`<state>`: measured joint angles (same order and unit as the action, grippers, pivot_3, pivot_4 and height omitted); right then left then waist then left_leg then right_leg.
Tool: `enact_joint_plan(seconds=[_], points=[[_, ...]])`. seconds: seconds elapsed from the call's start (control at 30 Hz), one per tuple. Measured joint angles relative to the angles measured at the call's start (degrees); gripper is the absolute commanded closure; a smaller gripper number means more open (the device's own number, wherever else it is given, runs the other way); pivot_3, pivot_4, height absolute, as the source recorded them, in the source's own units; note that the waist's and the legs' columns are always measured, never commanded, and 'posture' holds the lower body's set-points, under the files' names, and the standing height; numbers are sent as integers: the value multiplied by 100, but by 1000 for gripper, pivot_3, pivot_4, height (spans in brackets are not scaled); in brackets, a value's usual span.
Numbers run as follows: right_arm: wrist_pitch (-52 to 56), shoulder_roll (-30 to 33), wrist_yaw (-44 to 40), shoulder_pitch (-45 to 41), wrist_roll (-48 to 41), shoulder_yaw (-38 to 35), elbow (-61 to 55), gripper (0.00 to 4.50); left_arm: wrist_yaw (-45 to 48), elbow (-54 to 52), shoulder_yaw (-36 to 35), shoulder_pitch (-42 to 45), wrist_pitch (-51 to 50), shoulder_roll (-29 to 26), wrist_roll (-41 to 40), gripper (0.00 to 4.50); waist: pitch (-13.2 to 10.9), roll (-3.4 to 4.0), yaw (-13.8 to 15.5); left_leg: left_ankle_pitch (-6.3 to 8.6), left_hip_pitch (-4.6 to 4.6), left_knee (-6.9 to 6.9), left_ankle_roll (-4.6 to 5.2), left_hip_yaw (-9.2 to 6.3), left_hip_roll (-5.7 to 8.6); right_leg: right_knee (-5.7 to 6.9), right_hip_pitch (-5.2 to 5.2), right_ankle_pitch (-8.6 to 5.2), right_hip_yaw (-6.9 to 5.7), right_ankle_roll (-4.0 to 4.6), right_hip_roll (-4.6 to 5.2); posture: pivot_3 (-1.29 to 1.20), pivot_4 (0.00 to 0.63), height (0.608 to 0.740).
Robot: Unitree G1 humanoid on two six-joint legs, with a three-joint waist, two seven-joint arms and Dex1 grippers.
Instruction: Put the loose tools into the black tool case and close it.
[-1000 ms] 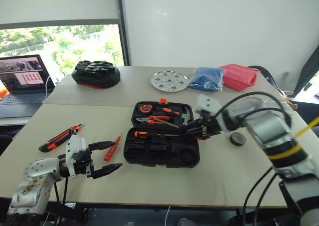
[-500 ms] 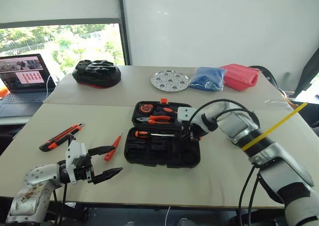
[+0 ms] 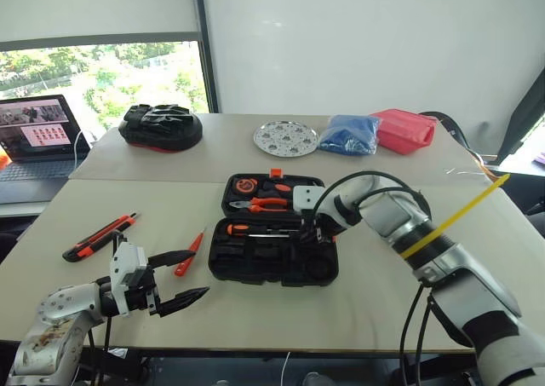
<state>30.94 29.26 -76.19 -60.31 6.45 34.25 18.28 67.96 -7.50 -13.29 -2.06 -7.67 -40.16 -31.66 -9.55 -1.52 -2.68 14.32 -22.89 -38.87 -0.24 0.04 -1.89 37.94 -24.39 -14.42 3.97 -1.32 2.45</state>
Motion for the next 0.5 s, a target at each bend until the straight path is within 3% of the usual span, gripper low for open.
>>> enact_joint_plan(seconds=[0.5], points=[[103, -54, 96, 31, -9, -185, 274, 3678, -51, -16, 0, 50, -19, -1, 0, 0, 0, 0, 18, 0, -2, 0, 0, 0, 2, -3, 1, 0, -1, 0, 2, 0, 150, 740]])
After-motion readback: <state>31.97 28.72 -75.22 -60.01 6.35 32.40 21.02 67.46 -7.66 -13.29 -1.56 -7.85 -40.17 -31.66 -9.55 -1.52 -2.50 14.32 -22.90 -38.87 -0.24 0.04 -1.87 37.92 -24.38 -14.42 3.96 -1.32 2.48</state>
